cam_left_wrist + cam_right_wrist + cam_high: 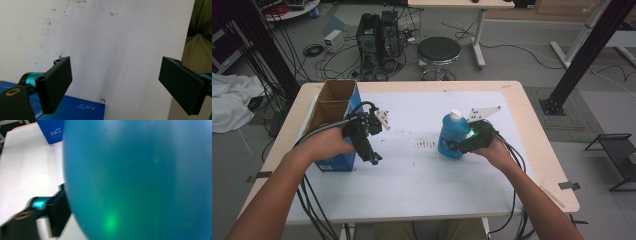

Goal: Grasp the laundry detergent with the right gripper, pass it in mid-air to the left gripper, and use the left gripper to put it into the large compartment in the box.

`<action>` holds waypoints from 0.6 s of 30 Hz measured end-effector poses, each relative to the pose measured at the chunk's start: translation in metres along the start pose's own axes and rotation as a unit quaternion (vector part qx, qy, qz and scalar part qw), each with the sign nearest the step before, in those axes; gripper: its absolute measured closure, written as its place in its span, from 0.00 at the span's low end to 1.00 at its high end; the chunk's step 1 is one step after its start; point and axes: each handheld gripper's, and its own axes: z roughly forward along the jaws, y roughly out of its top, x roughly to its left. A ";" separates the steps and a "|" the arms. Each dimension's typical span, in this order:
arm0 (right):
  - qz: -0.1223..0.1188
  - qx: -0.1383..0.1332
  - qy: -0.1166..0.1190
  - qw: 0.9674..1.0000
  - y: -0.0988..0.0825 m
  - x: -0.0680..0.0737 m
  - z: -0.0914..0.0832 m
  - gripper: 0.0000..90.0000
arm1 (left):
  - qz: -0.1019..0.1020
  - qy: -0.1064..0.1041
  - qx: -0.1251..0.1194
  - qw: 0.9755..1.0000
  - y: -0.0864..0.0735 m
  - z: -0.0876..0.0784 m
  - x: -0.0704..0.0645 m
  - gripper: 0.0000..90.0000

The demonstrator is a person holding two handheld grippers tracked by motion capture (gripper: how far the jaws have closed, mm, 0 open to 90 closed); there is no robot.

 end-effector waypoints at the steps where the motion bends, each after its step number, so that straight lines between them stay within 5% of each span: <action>1: -0.005 -0.003 0.005 1.000 0.000 0.000 0.000 0.24 | 0.000 0.000 -0.002 1.000 0.000 0.000 0.000 0.13; 18: -0.010 -0.020 -0.003 1.000 -0.003 0.001 0.002 0.33 | -0.002 0.000 0.002 1.000 -0.002 0.000 0.001 0.13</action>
